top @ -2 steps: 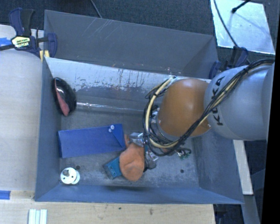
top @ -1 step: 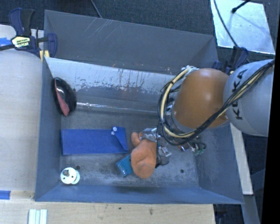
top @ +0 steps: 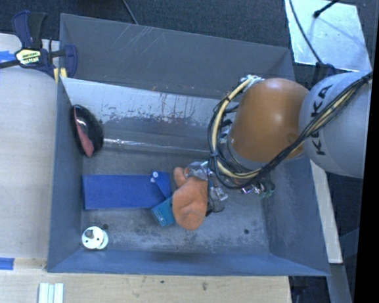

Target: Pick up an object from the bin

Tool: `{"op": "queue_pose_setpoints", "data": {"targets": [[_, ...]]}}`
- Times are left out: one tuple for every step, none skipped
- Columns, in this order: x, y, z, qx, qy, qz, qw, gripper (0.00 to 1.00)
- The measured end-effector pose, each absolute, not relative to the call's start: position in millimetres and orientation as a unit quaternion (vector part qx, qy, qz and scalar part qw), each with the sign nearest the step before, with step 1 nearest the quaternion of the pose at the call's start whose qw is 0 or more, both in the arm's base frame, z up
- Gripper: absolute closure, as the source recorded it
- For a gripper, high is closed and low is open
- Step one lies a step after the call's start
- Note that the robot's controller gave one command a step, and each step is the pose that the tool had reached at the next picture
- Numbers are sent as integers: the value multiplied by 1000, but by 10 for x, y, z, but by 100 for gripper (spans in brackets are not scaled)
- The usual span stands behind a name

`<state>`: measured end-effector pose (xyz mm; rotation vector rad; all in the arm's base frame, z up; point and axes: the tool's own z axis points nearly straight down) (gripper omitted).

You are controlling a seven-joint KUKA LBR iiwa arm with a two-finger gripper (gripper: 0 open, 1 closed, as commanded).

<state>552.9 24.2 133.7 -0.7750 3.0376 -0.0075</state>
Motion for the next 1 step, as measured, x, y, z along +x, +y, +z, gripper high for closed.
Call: {"op": "queue_pose_setpoints", "data": {"targets": [[5566, 309, 1865, -288, 958, 0, -1, 100]]}}
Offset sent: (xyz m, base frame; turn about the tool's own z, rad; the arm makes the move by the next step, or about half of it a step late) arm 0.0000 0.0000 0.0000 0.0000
